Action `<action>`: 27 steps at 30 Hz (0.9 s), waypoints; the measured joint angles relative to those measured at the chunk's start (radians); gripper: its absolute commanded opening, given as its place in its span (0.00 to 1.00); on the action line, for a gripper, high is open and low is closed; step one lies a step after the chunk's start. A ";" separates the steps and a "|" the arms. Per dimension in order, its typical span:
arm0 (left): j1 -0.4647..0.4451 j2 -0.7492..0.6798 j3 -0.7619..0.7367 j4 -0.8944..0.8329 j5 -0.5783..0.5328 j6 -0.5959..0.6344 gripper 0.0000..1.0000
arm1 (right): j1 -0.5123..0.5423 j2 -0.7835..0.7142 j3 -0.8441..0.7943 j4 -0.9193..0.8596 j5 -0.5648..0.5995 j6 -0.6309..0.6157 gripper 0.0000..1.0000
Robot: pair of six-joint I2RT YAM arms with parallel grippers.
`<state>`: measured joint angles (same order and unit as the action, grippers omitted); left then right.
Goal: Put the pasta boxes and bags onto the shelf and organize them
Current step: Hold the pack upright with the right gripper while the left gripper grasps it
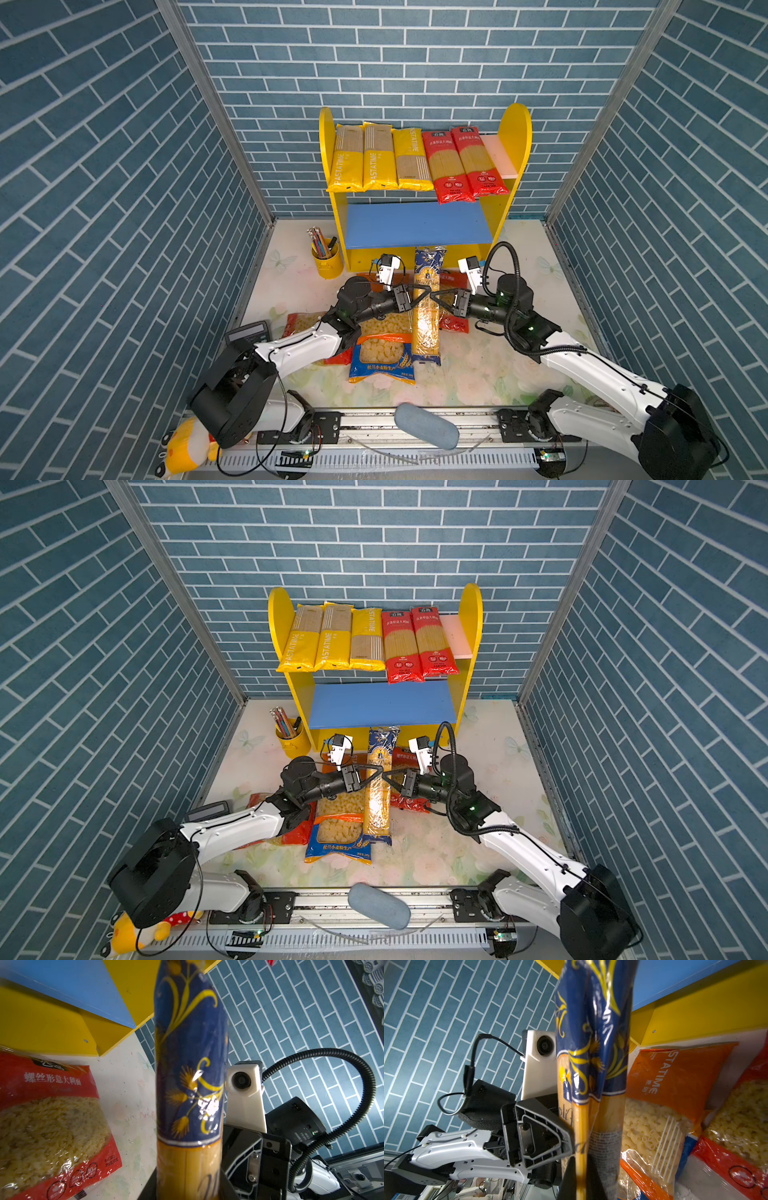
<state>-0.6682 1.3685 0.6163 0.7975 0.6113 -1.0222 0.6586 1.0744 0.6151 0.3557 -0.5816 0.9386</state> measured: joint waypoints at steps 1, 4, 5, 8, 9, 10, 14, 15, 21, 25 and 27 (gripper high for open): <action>0.004 0.004 -0.001 -0.003 -0.001 -0.004 0.16 | 0.001 0.003 -0.009 0.018 0.011 0.010 0.25; 0.014 0.008 -0.003 -0.002 0.002 -0.020 0.10 | 0.017 0.005 -0.028 0.061 0.041 0.033 0.38; 0.019 0.008 -0.004 0.001 0.004 -0.027 0.08 | 0.027 0.005 -0.036 0.081 0.055 0.040 0.42; 0.042 -0.016 -0.027 0.006 0.000 -0.045 0.02 | 0.060 -0.003 -0.071 0.135 0.095 0.057 0.52; 0.051 -0.033 -0.041 0.008 -0.005 -0.048 0.00 | 0.072 -0.008 -0.085 0.148 0.103 0.061 0.53; 0.064 -0.060 -0.058 0.008 -0.016 -0.052 0.00 | 0.085 -0.012 -0.103 0.161 0.111 0.069 0.55; 0.095 -0.202 -0.092 -0.027 -0.086 -0.036 0.00 | 0.116 -0.020 -0.158 0.195 0.124 0.096 0.65; 0.096 -0.234 -0.092 -0.036 -0.099 -0.016 0.00 | 0.121 -0.020 -0.161 0.197 0.124 0.102 0.66; 0.097 -0.463 -0.066 -0.154 -0.210 0.131 0.00 | 0.146 0.002 -0.161 0.259 0.122 0.113 0.75; 0.098 -0.505 -0.020 -0.208 -0.306 0.202 0.00 | 0.183 0.059 -0.161 0.328 0.122 0.128 0.84; 0.098 -0.502 0.011 -0.234 -0.346 0.226 0.00 | 0.196 0.080 -0.162 0.388 0.129 0.149 0.89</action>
<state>-0.5697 0.8665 0.6273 0.5636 0.2649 -0.7959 0.8543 1.1549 0.4530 0.7437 -0.4522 1.0878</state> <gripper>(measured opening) 0.167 0.851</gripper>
